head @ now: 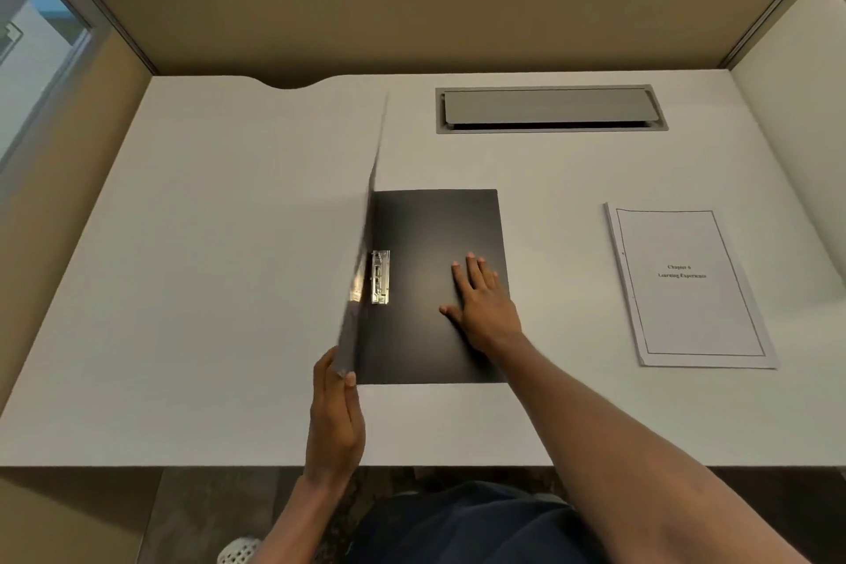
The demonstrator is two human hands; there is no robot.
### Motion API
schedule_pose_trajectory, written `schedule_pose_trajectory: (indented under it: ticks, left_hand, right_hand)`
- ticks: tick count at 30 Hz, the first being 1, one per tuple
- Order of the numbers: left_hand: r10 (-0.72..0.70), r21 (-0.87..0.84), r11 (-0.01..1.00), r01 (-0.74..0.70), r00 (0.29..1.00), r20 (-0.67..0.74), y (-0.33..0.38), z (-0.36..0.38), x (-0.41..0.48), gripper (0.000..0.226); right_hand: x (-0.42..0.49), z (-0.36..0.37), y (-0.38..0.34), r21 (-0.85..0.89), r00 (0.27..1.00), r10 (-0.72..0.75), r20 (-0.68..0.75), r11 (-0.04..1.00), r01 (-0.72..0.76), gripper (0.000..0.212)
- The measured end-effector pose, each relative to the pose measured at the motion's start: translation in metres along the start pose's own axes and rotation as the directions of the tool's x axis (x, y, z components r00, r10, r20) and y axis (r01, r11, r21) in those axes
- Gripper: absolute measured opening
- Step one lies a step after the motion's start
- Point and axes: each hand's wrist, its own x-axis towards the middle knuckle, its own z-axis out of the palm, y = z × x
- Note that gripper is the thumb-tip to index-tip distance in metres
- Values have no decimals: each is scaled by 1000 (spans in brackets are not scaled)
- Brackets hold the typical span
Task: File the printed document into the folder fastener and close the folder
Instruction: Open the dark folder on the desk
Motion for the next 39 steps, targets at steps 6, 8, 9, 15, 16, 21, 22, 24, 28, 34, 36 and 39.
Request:
schedule_pose_trajectory:
  ticks: [6,8,9,15,16,21,22,24,28,34,36,39]
  left_hand:
    - [-235,-29,970,240,912,-337,6,-9,1,17]
    - [-389,-118,919,375,819,-421,0,-14,3,26]
    - [-453,-175,890,420,776,-439,-5,-17,4,28]
    - [-720,-410,692,594,530,-448,-31,-29,16,26]
    - [-729,-377,677,632,508,-459,-34,-29,18,35]
    - [-661,-155,697,700,543,-518,-31,-29,30,71]
    - [-598,-54,735,676,608,-522,-29,-28,31,74]
    - [-467,173,793,584,765,-443,-26,-26,34,73]
    - [-335,438,822,364,931,-145,-22,-14,48,66]
    - [-281,512,836,195,955,95,-9,4,83,75]
    - [-272,542,829,137,946,178,-9,7,99,87]
    - [-313,597,797,93,909,276,-7,12,118,105]
  right_hand:
    - [-1,2,0,20,1000,16,4,1000,-16,79]
    - [-1,3,0,22,1000,21,2,1000,-21,79]
    - [0,3,1,24,1000,23,2,999,-23,79]
    - [1,7,2,26,999,32,-3,999,-32,79]
    - [2,7,2,25,999,33,-2,999,-33,79]
    - [1,8,3,36,999,36,1,999,-36,79]
    - [1,8,3,39,999,37,0,999,-37,79]
    - [2,8,2,40,999,36,2,999,-36,79]
    - [1,7,3,38,999,37,1,999,-38,79]
    - [0,6,1,56,999,42,-2,998,-42,79]
    - [-1,5,1,57,999,40,-8,998,-39,79]
    - [-1,2,-1,61,999,44,-5,997,-44,80]
